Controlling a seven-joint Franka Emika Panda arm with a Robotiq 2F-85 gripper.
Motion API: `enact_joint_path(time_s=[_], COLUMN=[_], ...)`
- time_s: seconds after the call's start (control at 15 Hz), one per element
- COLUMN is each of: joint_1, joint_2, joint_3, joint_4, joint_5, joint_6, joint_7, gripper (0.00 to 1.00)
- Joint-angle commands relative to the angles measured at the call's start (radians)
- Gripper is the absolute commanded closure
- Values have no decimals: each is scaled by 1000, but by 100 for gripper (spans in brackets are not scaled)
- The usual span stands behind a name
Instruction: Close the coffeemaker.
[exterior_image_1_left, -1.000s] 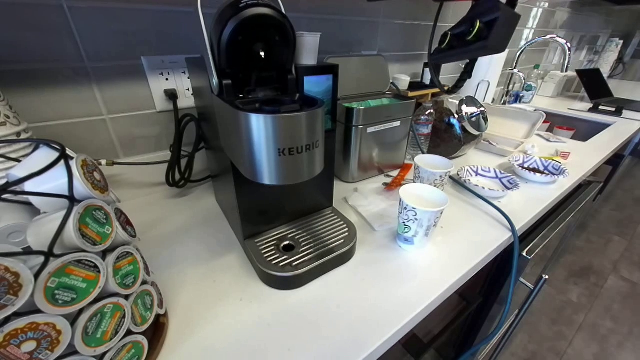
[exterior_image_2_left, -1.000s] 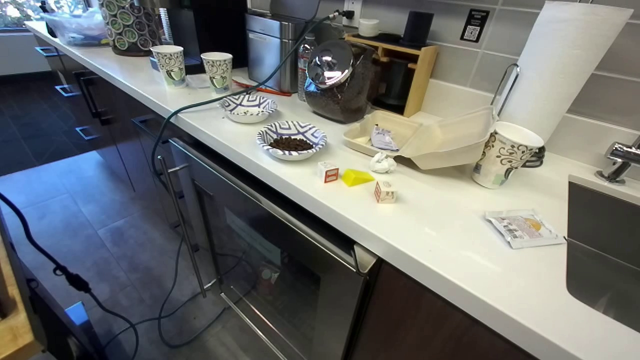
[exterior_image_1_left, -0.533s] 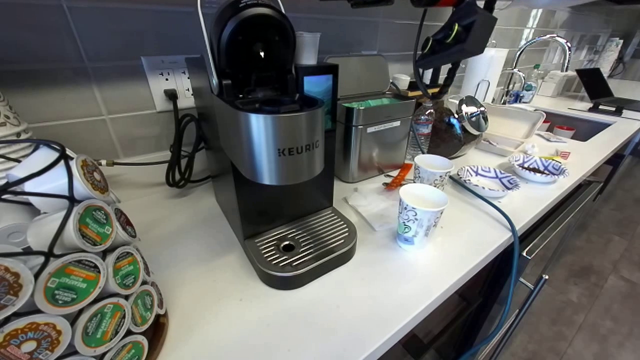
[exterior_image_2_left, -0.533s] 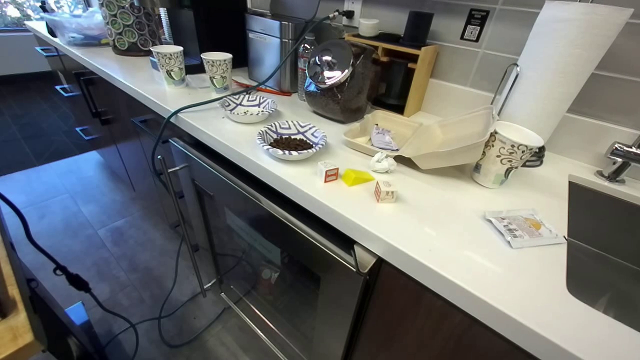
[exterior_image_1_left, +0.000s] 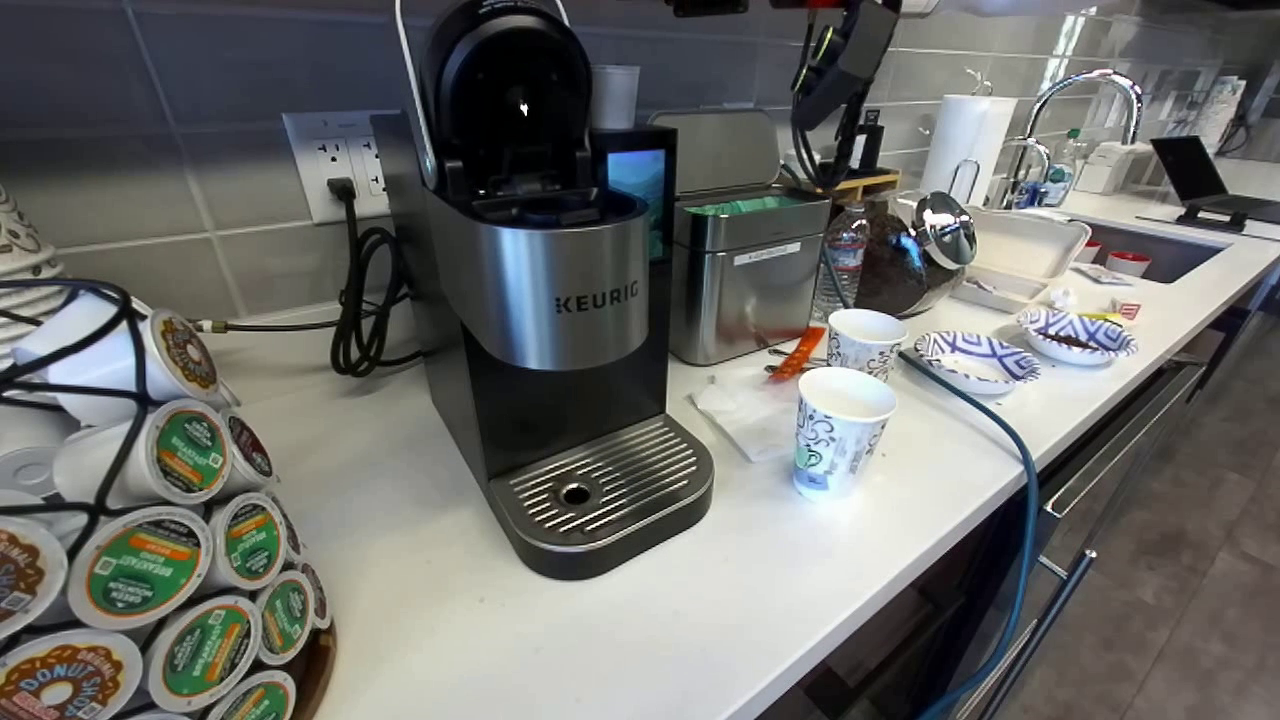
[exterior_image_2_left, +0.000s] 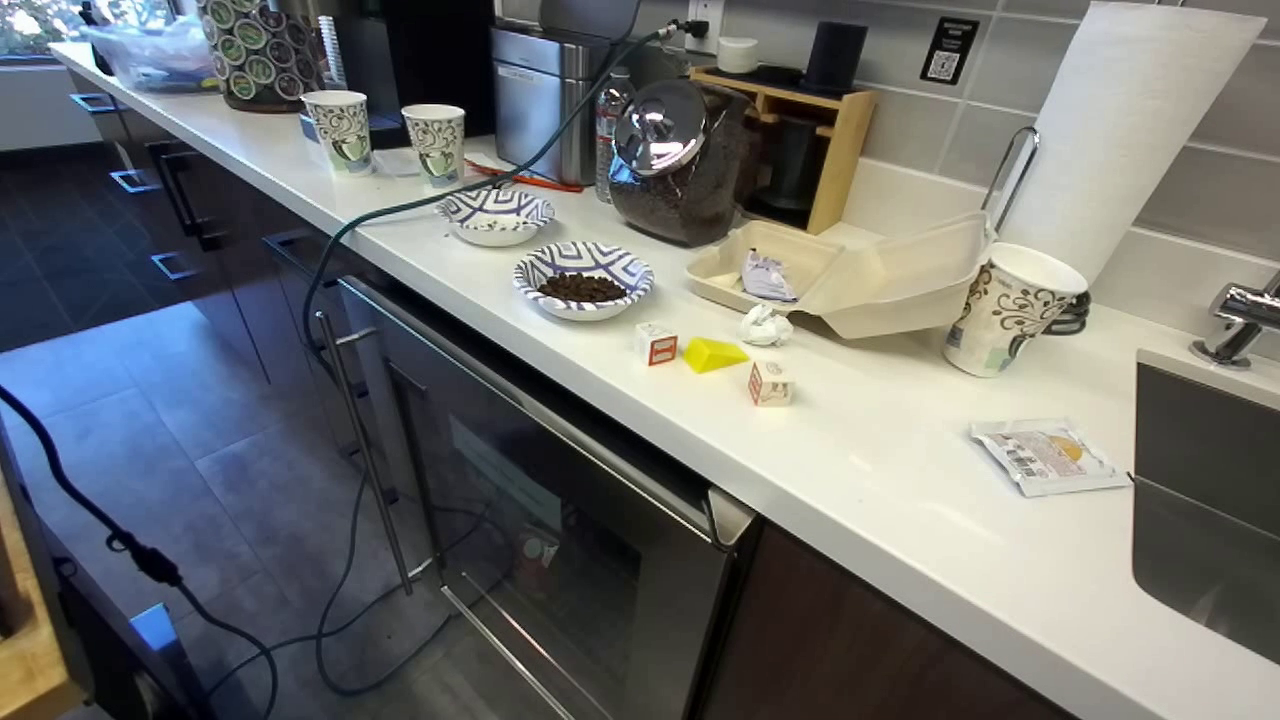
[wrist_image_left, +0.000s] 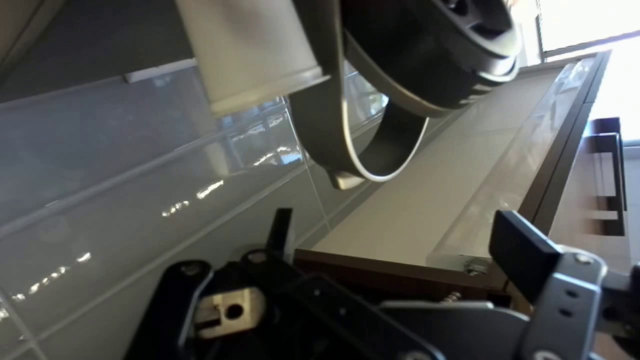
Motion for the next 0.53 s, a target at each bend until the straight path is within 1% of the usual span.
enact_joint_path(time_s=[0.0,0.2,0.33,0.4,0.47], joint_1=[-122,-161,-168,-133,-133], joint_2=[76,111,129,140,148], joint_3=[145,209,236,200,203], joint_4=[107,158,175,183,189], joint_5=[-21,-69,-139,-164,-192], joint_6=[64,96,117,118,119], joint_7=[24,57,109,140,166], gripper=[0,0,0,0,0])
